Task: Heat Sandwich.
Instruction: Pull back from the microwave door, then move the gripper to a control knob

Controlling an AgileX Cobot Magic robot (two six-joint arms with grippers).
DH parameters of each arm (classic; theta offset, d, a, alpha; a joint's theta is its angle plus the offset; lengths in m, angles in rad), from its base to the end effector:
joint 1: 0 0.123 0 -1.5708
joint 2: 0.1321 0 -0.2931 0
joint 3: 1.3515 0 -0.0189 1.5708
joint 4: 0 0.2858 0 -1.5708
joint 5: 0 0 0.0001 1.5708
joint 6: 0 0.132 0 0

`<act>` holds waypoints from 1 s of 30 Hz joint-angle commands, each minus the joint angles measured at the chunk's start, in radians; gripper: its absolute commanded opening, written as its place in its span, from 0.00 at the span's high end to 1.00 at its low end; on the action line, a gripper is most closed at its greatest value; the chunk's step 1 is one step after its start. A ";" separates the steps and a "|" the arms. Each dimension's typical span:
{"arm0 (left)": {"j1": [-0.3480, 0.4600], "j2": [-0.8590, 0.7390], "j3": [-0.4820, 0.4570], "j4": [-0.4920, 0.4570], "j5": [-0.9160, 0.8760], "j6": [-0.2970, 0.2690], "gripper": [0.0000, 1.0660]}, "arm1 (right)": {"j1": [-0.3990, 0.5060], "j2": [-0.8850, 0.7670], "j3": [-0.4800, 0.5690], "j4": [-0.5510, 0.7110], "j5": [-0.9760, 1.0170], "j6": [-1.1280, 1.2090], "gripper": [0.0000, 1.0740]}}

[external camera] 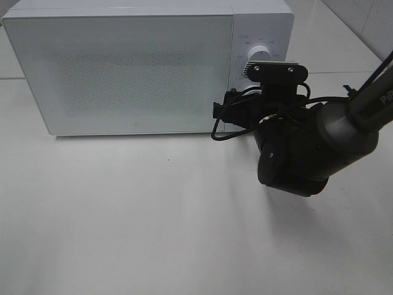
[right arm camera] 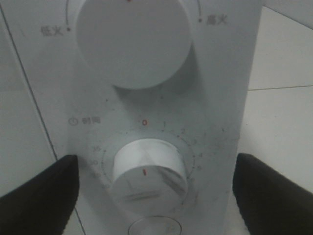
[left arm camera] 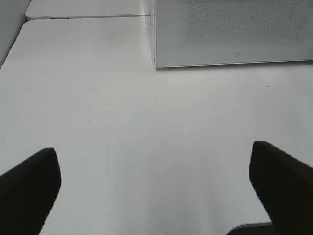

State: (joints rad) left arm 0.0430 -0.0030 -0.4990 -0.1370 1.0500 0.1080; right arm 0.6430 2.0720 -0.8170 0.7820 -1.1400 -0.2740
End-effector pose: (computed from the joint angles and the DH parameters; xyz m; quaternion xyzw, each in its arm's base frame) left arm 0.0547 -0.0133 0.2774 0.0299 0.8474 -0.0286 0.5294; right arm 0.3731 0.1739 0.0863 0.0255 0.7517 -0.0167 0.6588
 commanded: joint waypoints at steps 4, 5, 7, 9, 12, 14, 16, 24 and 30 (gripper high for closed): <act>0.005 -0.027 0.005 -0.004 -0.012 -0.006 0.03 | -0.003 0.006 -0.014 -0.015 -0.001 0.009 0.26; 0.005 -0.027 0.005 -0.004 -0.012 -0.006 0.03 | -0.003 0.006 -0.014 -0.015 -0.001 0.009 0.26; 0.005 -0.027 0.005 -0.004 -0.012 -0.006 0.03 | -0.003 0.006 -0.013 -0.018 -0.003 0.009 0.27; 0.005 -0.027 0.005 -0.004 -0.012 -0.006 0.03 | -0.003 0.006 -0.013 -0.018 -0.004 0.008 0.28; 0.005 -0.027 0.005 -0.004 -0.012 -0.006 0.03 | -0.003 0.006 -0.013 -0.018 -0.013 0.001 0.33; 0.005 -0.027 0.005 -0.004 -0.012 -0.006 0.03 | -0.002 0.006 -0.013 -0.018 -0.018 0.001 0.35; 0.005 -0.027 0.005 -0.004 -0.012 -0.006 0.03 | -0.001 0.006 -0.013 -0.018 -0.025 0.001 0.44; 0.005 -0.027 0.005 -0.004 -0.012 -0.006 0.03 | -0.001 0.006 -0.013 -0.018 -0.021 0.001 0.77; 0.005 -0.027 0.005 -0.004 -0.012 -0.006 0.03 | -0.001 0.006 -0.013 -0.018 -0.022 0.001 0.89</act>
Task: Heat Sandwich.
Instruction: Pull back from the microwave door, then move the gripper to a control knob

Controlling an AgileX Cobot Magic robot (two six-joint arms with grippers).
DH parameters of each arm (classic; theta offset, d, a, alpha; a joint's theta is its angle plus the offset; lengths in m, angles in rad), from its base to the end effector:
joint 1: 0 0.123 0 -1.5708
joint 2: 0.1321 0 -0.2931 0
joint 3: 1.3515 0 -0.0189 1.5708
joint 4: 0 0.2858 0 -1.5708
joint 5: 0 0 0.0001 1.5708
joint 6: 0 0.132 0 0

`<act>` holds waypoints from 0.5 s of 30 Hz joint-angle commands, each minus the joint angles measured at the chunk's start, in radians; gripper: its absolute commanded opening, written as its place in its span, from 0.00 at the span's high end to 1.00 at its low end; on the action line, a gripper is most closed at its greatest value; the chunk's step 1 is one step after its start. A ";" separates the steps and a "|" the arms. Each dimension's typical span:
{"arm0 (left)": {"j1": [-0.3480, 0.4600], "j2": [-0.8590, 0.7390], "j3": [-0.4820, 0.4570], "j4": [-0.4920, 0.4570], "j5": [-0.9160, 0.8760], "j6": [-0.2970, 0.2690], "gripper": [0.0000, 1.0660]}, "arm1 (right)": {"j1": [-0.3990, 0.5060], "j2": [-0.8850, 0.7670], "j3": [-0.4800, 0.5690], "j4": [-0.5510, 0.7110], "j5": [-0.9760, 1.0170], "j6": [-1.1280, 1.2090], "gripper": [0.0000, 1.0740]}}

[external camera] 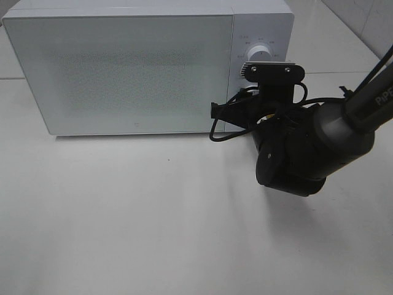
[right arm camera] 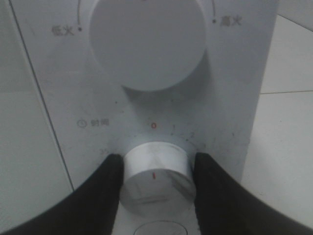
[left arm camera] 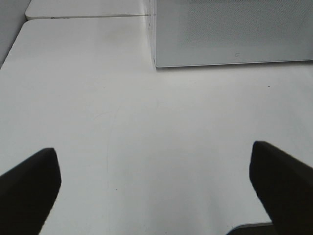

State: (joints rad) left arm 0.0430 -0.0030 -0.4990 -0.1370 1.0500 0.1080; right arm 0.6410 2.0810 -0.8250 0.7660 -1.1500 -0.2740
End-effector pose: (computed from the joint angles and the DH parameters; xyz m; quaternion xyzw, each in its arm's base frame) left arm 0.0547 -0.0133 0.2774 0.0299 0.8474 -0.0286 0.5294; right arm 0.3752 0.1757 0.0863 0.0197 0.7476 -0.0157 0.6637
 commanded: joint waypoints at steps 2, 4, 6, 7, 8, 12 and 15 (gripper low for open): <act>0.005 -0.027 0.005 -0.004 -0.012 -0.006 0.03 | 0.001 -0.003 -0.005 -0.002 -0.013 0.001 0.88; 0.005 -0.027 0.005 -0.004 -0.012 -0.006 0.03 | 0.001 -0.003 -0.005 -0.002 -0.013 0.001 0.88; 0.005 -0.027 0.005 -0.004 -0.012 -0.006 0.03 | 0.001 -0.003 -0.005 -0.002 -0.014 0.001 0.88; 0.005 -0.027 0.005 -0.004 -0.012 -0.006 0.03 | 0.001 -0.003 -0.005 -0.002 -0.014 0.001 0.88; 0.005 -0.027 0.005 -0.004 -0.012 -0.006 0.03 | 0.001 -0.003 -0.005 -0.002 -0.014 0.001 0.88; 0.005 -0.027 0.005 -0.004 -0.012 -0.006 0.03 | 0.001 -0.003 -0.005 -0.002 -0.022 0.028 0.88; 0.005 -0.027 0.005 -0.004 -0.012 -0.006 0.03 | 0.001 -0.003 -0.005 -0.007 -0.022 0.060 0.88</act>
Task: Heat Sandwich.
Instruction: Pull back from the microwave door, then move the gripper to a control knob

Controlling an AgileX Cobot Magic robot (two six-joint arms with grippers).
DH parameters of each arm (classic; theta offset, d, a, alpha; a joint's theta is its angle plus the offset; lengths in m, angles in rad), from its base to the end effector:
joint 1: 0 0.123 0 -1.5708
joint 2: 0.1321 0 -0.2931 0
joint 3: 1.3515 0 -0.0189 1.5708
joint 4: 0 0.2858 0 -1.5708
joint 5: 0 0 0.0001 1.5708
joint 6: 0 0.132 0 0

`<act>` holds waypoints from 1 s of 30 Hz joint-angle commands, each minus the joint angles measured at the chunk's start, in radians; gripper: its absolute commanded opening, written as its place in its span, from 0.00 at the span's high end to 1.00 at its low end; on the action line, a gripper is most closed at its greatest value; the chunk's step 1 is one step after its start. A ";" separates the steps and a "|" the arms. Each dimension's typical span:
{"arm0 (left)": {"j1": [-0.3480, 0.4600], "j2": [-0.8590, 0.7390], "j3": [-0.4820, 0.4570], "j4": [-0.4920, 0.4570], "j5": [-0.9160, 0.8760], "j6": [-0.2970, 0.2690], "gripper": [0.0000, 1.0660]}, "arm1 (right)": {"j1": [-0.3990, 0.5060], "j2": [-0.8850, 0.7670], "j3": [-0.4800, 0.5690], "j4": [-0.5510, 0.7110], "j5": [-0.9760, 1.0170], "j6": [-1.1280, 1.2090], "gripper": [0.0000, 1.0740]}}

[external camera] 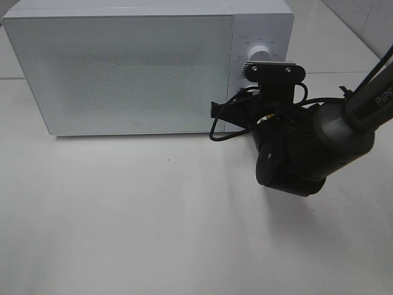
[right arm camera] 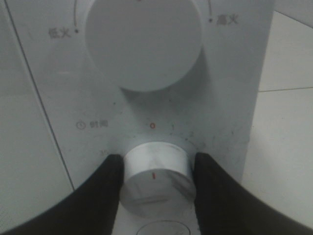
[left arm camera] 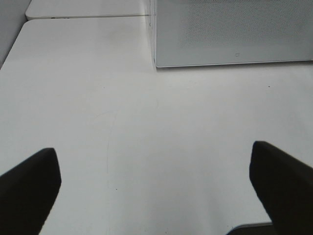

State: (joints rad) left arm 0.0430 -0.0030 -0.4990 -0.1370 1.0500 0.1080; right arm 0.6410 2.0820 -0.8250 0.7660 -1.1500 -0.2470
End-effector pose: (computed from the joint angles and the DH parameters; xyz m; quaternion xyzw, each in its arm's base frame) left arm 0.0547 -0.0133 0.2774 0.0299 0.8474 -0.0286 0.5294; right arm 0.3752 0.1757 0.0859 0.0296 0.7475 -0.0070 0.6635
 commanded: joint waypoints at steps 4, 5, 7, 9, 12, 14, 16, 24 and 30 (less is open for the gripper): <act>0.005 -0.027 0.005 -0.004 -0.012 -0.006 0.03 | 0.001 -0.004 -0.005 -0.027 -0.022 0.108 0.88; 0.005 -0.027 0.005 -0.004 -0.012 -0.006 0.03 | 0.001 -0.004 -0.005 -0.035 -0.022 0.137 0.88; 0.005 -0.027 0.005 -0.004 -0.012 -0.006 0.03 | 0.001 -0.004 -0.005 -0.056 -0.024 0.187 0.88; 0.005 -0.027 0.005 -0.004 -0.012 -0.006 0.03 | 0.001 -0.004 -0.005 -0.084 -0.035 0.232 0.88; 0.005 -0.027 0.005 -0.004 -0.012 -0.006 0.03 | 0.001 -0.004 -0.005 -0.112 -0.042 0.303 0.89; 0.005 -0.027 0.005 -0.004 -0.012 -0.006 0.03 | 0.001 -0.004 -0.005 -0.131 -0.042 0.374 0.90; 0.005 -0.027 0.005 -0.004 -0.012 -0.006 0.03 | 0.001 -0.004 -0.005 -0.152 -0.042 0.458 0.91; 0.005 -0.027 0.005 -0.004 -0.012 -0.006 0.03 | 0.001 -0.004 -0.005 -0.208 -0.055 0.775 0.91; 0.005 -0.027 0.005 -0.004 -0.012 -0.006 0.03 | 0.001 -0.004 -0.005 -0.214 -0.074 0.997 0.90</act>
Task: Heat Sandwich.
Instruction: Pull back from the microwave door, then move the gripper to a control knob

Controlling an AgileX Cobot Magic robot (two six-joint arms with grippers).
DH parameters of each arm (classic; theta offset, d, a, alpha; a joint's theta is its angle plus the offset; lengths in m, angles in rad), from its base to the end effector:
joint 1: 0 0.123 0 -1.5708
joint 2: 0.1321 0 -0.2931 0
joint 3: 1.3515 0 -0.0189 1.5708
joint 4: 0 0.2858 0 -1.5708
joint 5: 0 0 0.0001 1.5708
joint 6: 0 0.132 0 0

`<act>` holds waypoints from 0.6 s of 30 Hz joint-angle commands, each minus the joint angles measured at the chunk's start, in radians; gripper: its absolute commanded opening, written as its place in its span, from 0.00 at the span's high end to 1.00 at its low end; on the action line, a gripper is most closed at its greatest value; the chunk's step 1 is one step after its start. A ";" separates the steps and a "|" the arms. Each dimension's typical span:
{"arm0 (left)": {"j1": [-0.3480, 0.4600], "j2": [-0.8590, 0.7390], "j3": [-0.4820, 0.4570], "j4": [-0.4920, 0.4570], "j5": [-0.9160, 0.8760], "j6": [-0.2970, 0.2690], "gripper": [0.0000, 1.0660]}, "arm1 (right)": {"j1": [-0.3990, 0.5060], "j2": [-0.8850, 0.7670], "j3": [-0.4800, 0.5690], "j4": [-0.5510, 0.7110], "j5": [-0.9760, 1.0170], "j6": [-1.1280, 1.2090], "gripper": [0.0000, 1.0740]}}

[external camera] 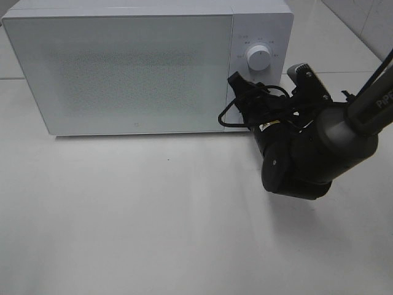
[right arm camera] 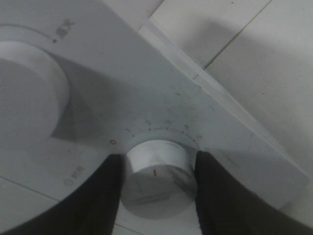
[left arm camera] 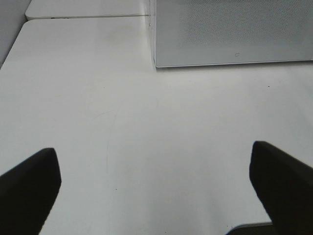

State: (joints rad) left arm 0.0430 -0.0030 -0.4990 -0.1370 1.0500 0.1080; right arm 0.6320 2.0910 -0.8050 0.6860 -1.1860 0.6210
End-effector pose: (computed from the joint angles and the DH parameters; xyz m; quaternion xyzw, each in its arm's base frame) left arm 0.0547 -0.0133 0.2774 0.0299 0.8474 -0.0286 0.5294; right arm 0.3730 0.1771 0.0847 0.3052 0.6719 0.2801 0.6140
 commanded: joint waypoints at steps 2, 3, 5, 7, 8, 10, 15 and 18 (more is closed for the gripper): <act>0.005 -0.027 0.005 -0.004 -0.012 -0.006 0.03 | 0.010 -0.013 -0.025 -0.133 -0.038 0.236 0.90; 0.005 -0.027 0.005 -0.004 -0.012 -0.006 0.03 | 0.010 -0.013 -0.025 -0.133 -0.038 0.269 0.90; 0.005 -0.027 0.005 -0.004 -0.012 -0.006 0.03 | 0.010 -0.013 -0.025 -0.132 -0.040 0.314 0.90; 0.005 -0.027 0.005 -0.004 -0.012 -0.006 0.03 | 0.010 -0.013 -0.025 -0.132 -0.061 0.420 0.90; 0.005 -0.027 0.005 -0.004 -0.012 -0.006 0.03 | 0.010 -0.013 -0.025 -0.132 -0.068 0.456 0.90; 0.005 -0.027 0.005 -0.004 -0.012 -0.006 0.03 | 0.010 -0.013 -0.025 -0.132 -0.075 0.498 0.90; 0.005 -0.027 0.005 -0.004 -0.012 -0.006 0.03 | 0.010 -0.013 -0.025 -0.133 -0.084 0.669 0.89; 0.005 -0.027 0.005 -0.004 -0.012 -0.006 0.03 | 0.010 -0.013 -0.025 -0.133 -0.084 0.754 0.88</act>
State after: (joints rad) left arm 0.0430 -0.0040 -0.4990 -0.1370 1.0500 0.1080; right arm 0.6320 2.0930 -0.8050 0.6870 -1.1900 1.2950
